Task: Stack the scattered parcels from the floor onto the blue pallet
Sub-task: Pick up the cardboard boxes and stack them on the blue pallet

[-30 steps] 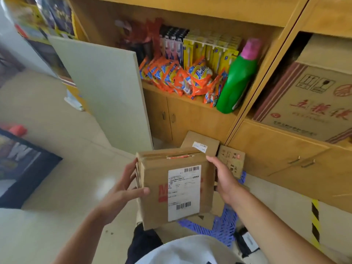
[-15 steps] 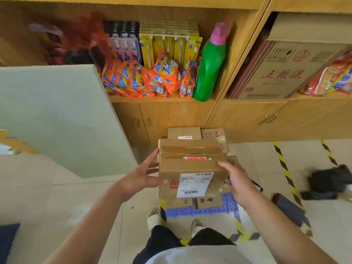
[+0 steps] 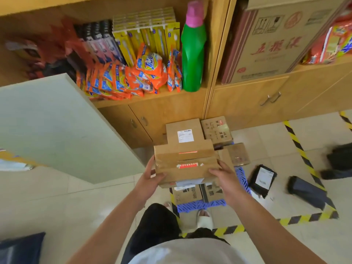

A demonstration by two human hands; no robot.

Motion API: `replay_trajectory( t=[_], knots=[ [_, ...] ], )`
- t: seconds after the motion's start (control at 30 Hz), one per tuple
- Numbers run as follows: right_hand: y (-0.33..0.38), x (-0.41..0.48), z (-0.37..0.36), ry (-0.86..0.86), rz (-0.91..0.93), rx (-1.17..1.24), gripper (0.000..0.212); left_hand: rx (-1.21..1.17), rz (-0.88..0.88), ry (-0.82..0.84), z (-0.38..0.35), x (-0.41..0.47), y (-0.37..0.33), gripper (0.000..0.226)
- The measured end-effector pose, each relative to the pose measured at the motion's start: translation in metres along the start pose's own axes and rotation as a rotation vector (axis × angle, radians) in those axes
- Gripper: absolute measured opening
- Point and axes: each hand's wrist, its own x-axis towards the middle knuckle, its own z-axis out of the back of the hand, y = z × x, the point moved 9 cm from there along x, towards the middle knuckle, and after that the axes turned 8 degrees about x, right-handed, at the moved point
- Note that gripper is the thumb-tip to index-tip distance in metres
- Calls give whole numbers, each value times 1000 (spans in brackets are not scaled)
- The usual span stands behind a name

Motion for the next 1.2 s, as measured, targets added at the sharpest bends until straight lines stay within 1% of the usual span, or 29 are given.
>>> replay_trajectory(
  t=[0.17, 0.3, 0.37, 0.43, 0.47, 0.57, 0.63, 0.77, 0.9, 1.0, 1.07, 1.1, 1.2],
  knots=[
    [-15, 27, -2, -65, -79, -24, 31, -48, 164, 3, -7, 38, 32, 62],
    [-6, 80, -10, -162, -106, -142, 37, -117, 258, 17, -3, 99, 44, 51],
    [6, 114, -21, -198, -81, -160, 39, -138, 279, 33, 2, 140, 45, 46],
    [27, 146, -37, -210, -28, -186, 40, -137, 273, 41, 11, 182, 40, 44],
    [37, 166, -46, -210, -6, -205, 43, -121, 261, 48, 16, 206, 36, 43],
    [64, 234, -70, -177, 53, -257, 48, -106, 206, 25, 33, 279, 23, 43],
    [76, 278, -79, -177, 74, -246, 52, -100, 152, 20, 39, 324, 12, 43],
    [87, 340, -87, -201, 88, -276, 50, -124, 121, 15, 42, 391, 10, 43],
    [75, 366, -75, -232, 72, -367, 56, -140, 94, 48, 29, 415, 13, 47],
    [69, 376, -67, -246, 101, -357, 56, -168, 95, 39, 29, 418, 21, 44],
    [65, 379, -65, -236, 127, -369, 51, -144, 74, 30, 30, 420, 28, 60],
    [64, 380, -65, -231, 129, -367, 51, -146, 71, 28, 30, 419, 29, 65],
    [62, 380, -64, -235, 114, -362, 55, -148, 81, 22, 28, 416, 28, 65]
  ],
)
